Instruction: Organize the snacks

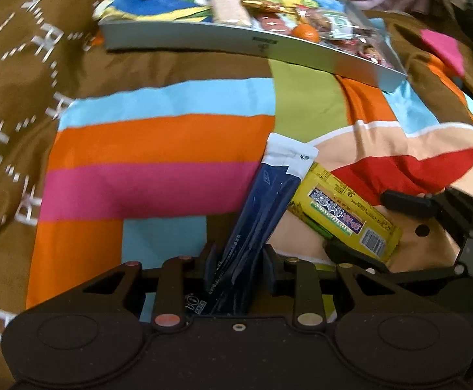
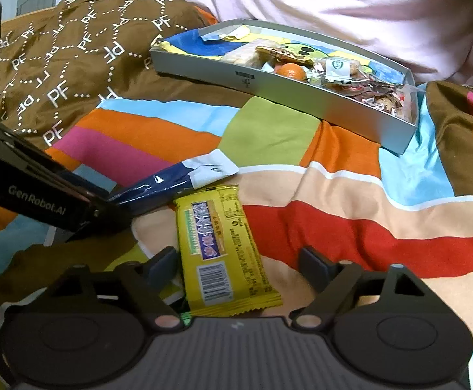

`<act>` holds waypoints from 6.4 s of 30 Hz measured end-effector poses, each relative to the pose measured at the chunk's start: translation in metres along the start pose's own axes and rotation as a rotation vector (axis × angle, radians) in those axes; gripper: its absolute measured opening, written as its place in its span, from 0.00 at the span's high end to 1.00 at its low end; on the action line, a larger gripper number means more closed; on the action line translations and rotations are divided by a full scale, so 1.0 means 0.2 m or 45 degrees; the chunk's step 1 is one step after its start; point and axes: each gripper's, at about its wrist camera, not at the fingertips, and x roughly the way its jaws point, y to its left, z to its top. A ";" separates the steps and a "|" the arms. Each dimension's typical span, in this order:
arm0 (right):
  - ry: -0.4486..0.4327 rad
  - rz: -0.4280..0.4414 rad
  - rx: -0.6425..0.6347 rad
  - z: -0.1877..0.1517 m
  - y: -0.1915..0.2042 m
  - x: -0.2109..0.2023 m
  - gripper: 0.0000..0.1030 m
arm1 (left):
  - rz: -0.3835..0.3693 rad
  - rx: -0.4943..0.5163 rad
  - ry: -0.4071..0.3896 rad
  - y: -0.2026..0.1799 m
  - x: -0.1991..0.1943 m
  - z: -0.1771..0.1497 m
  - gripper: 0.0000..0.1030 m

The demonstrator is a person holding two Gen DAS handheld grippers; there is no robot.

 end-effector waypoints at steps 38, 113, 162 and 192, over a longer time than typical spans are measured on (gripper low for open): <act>0.058 0.082 0.099 0.00 0.04 -0.01 0.41 | -0.122 0.119 0.113 0.01 0.04 0.03 0.58; -0.683 -0.284 0.474 0.55 -0.67 0.28 0.49 | 0.312 0.092 -0.337 -0.35 0.29 1.27 0.77; -0.876 -0.400 0.439 0.57 -0.57 -0.06 0.00 | 0.350 -0.068 -0.594 -0.28 -0.16 0.99 0.01; -0.827 -0.389 0.473 0.33 -0.16 -0.60 0.00 | 0.357 -0.169 -0.862 -0.16 -0.73 0.26 0.01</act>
